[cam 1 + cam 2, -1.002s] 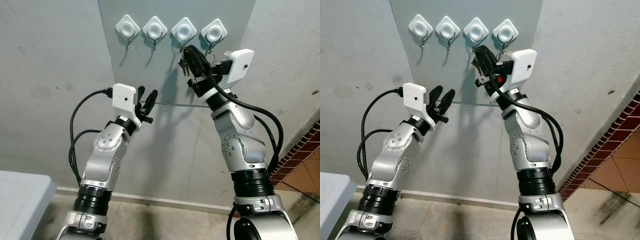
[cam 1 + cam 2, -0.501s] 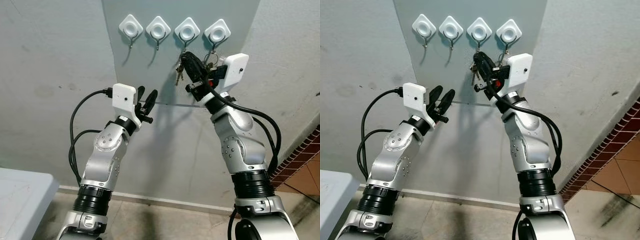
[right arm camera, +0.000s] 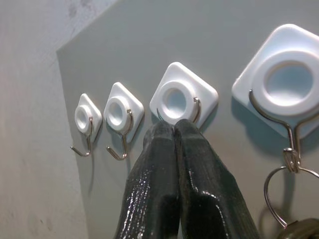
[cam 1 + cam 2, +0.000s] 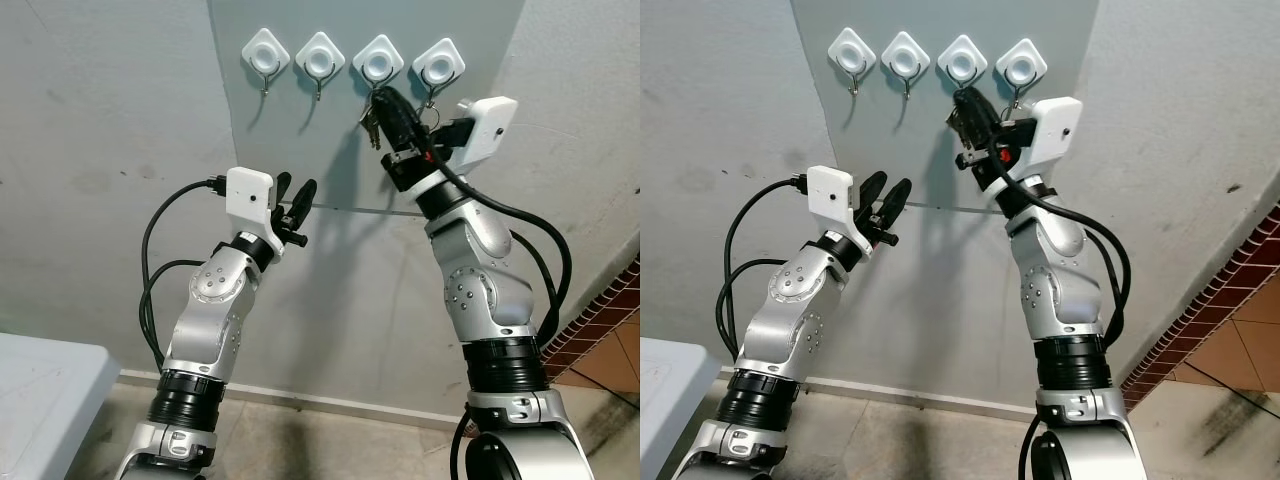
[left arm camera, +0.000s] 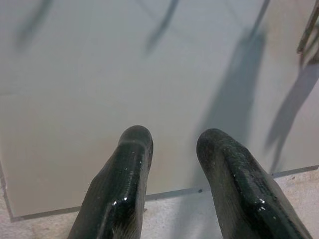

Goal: Hang keys on a hook

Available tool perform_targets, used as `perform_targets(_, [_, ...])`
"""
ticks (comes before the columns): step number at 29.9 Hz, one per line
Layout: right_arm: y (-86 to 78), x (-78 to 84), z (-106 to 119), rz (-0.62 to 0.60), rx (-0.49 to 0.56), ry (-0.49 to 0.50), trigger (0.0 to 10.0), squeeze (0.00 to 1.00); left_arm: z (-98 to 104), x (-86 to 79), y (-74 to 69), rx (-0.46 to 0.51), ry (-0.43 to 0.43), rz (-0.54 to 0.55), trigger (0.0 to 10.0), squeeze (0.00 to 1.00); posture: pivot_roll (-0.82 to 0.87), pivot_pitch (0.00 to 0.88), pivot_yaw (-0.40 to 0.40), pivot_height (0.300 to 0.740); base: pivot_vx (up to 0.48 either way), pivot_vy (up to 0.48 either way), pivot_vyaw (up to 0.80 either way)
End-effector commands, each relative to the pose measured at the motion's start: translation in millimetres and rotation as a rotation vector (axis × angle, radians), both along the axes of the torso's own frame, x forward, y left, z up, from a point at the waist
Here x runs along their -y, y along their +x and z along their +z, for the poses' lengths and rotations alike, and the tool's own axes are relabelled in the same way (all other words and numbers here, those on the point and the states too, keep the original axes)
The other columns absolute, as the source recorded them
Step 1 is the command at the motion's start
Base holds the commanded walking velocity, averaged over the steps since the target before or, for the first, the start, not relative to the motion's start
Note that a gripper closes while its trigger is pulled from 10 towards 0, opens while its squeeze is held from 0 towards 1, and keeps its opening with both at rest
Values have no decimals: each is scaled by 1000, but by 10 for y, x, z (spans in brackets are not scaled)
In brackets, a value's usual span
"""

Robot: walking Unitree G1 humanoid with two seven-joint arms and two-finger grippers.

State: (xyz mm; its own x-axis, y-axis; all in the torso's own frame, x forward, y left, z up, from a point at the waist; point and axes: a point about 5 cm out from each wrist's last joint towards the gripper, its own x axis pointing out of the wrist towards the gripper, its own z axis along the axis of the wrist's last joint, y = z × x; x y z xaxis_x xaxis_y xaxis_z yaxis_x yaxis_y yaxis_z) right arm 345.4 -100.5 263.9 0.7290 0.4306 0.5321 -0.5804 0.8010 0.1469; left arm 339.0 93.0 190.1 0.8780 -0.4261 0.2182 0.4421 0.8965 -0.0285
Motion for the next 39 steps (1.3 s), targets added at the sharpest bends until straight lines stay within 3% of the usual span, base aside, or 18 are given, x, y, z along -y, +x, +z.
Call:
perform_targets(1, [3,11,80,9,5,39,10000,0,48,-17,12,13,-5,11,10000,0,65,1,10,740,0,0,0])
perform_targets(19, [76,91,-28,13,-169,197,10000,0,49,-15,2,12,-7,13,10000,0,68,7,7,740,0,0,0])
perform_targets(20, [60,90,-37,21,-162,194,10000,341,47,-15,1,11,-7,14,10000,0,68,6,7,740,0,0,0])
perform_targets(21, [50,87,-45,28,-159,193,10000,341,46,-14,1,11,-8,14,10000,0,68,6,7,740,0,0,0])
perform_targets(22, [39,87,-60,33,-164,193,10000,1000,43,-14,-1,10,-8,15,10000,0,68,7,7,740,0,0,0])
perform_targets(31, [-108,162,-275,27,-198,200,10000,1000,29,-27,8,9,6,29,10000,0,69,0,7,740,0,0,0])
perform_targets(39, [-368,273,-768,-42,-283,117,10000,1000,-196,-91,31,-20,78,113,10000,0,71,0,7,740,0,0,0])
